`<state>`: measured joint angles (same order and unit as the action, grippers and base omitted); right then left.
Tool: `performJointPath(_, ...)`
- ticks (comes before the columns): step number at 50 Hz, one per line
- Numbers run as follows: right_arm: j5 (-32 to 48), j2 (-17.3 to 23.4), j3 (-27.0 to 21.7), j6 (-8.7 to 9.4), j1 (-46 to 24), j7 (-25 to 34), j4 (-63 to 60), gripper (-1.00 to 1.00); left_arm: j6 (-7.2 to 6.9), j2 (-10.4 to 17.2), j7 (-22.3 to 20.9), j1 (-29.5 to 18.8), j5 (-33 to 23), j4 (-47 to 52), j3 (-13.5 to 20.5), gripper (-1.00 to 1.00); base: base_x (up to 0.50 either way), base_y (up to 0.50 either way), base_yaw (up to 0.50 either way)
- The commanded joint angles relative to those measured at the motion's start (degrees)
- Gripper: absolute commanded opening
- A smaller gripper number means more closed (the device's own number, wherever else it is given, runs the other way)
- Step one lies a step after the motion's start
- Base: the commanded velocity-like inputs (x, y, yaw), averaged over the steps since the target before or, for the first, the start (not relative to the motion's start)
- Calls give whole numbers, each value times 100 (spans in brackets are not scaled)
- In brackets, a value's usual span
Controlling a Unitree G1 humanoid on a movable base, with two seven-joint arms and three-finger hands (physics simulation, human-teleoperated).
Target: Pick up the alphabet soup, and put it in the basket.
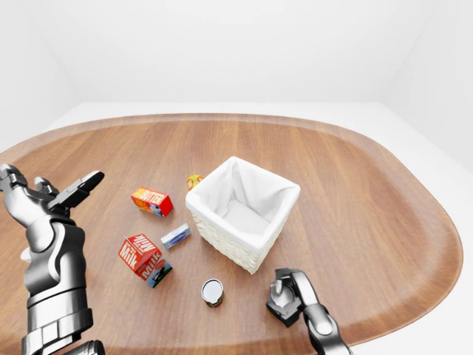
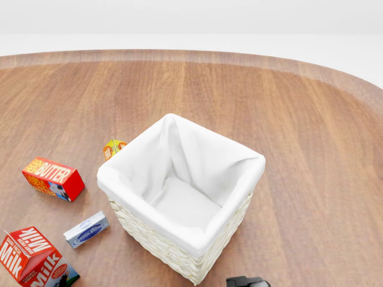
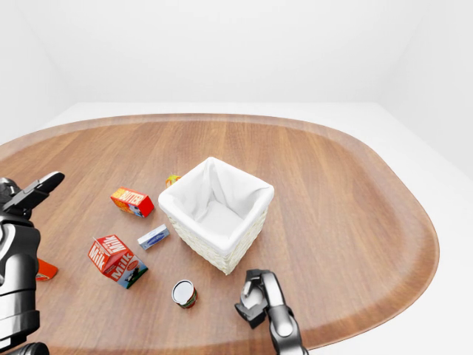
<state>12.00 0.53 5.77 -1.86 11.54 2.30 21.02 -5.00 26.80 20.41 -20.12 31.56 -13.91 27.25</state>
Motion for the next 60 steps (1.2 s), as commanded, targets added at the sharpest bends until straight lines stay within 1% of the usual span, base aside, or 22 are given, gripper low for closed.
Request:
performJointPath(1,-21,11,-27,48,53,-100,-42,-100,0,0,-4,3,1,-4,-3,100,0,0,0)
performJointPath(5,-1,9,-4,128,114,-101,-202,-100,0,-3,6,30,8,64,8,100,0,0,0)
performJointPath(6,10,9,10,167,147,-104,-287,-100,0,-4,5,32,4,69,10,100,0,0,0)
performJointPath(7,29,10,33,244,204,-103,-447,-100,0,-3,11,39,9,91,17,100,0,0,0)
performJointPath(9,27,12,38,255,211,-104,-467,-100,0,-4,10,39,9,93,19,100,0,0,0)
performJointPath(11,83,24,111,507,408,-98,-1034,-100,0,-11,0,35,-2,72,19,100,0,0,0)
performJointPath(13,106,37,177,655,517,-107,-1342,-100,0,-11,-2,27,-7,52,15,100,0,0,0)
performJointPath(14,119,52,209,686,566,-108,-1505,-100,0,-10,-1,26,-2,50,16,100,0,0,0)
performJointPath(21,187,147,448,686,863,-147,-2566,-100,0,-6,-4,24,-3,45,11,100,0,0,0)
performJointPath(29,176,240,578,686,937,-217,-3026,-100,0,-6,-7,19,-6,42,11,100,0,0,0)
performJointPath(31,213,263,636,686,976,-233,-3379,-100,0,-9,-21,6,-21,0,-2,100,0,0,0)
performJointPath(46,306,393,843,686,920,-255,-4405,-100,0,-16,-28,28,-28,30,-8,100,0,0,0)
performJointPath(54,353,425,815,686,838,-187,-4725,-100,0,-17,-39,3,-46,-31,-17,100,0,0,0)
performJointPath(60,440,431,890,686,844,-161,-5035,-100,0,-15,-25,18,-38,8,-11,100,0,0,0)
